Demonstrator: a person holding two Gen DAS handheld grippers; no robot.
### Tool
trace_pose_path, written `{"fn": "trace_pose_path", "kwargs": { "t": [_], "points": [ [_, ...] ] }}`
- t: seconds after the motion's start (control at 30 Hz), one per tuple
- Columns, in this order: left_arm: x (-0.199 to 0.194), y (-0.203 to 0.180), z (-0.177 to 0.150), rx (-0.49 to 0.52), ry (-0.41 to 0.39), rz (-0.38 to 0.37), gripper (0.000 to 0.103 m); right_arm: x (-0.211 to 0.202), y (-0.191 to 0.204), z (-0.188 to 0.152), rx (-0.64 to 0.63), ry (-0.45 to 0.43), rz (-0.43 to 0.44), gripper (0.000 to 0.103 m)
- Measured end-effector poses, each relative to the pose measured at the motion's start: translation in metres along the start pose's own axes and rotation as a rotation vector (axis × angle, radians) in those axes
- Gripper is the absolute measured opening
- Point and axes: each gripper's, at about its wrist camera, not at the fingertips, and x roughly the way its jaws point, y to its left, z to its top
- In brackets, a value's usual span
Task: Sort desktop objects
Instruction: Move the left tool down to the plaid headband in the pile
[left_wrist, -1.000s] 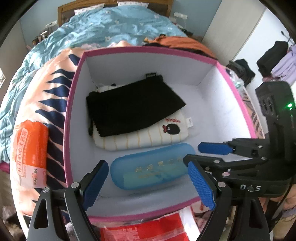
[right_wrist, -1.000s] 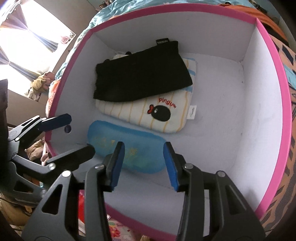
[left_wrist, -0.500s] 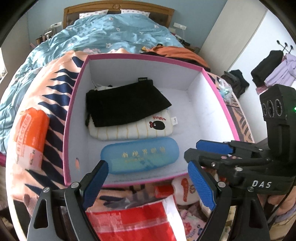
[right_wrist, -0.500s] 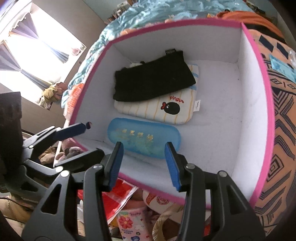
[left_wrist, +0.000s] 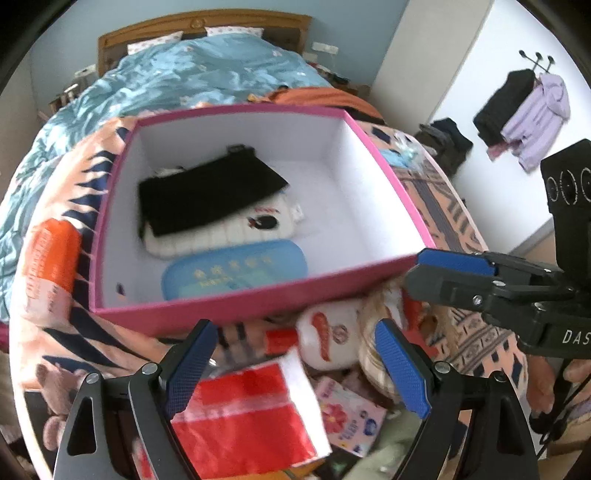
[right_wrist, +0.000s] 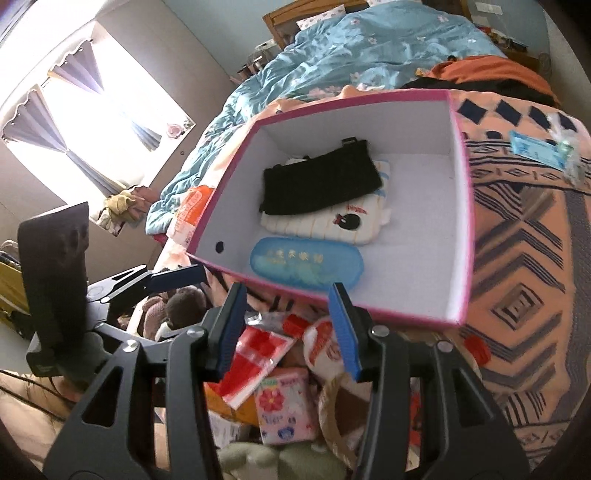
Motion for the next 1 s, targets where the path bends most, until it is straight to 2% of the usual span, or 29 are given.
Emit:
{"fn": "trace_pose_path", "kwargs": {
  "t": [0.13,0.37,0.5,0.77,1.0],
  "points": [
    [0.011,-0.016,-0.011,0.038,0.042,-0.014,0.089,-0.015,-0.017,-0.02,0.037,0.005,-0.062,0.048],
    [0.036,-0.043,-0.026,0.097,0.137,-0.04,0.089,-0.03,-0.068,-0.058,0.172,0.021,-0.201,0.048],
    [0.047,-0.052,-0.029,0.115,0.178,-0.027,0.089,-0.033,-0.084,-0.065,0.197,0.019,-0.243,0.048],
    [0.062,-0.057,-0.033,0.094,0.254,-0.036,0.089,-0.02,-0.089,-0.057,0.112,0.04,-0.302,0.048],
    [0.069,-0.059,-0.034,0.062,0.288,-0.065,0.089,0.0,-0.092,-0.05,0.012,0.083,-0.312,0.048]
  ]
}}
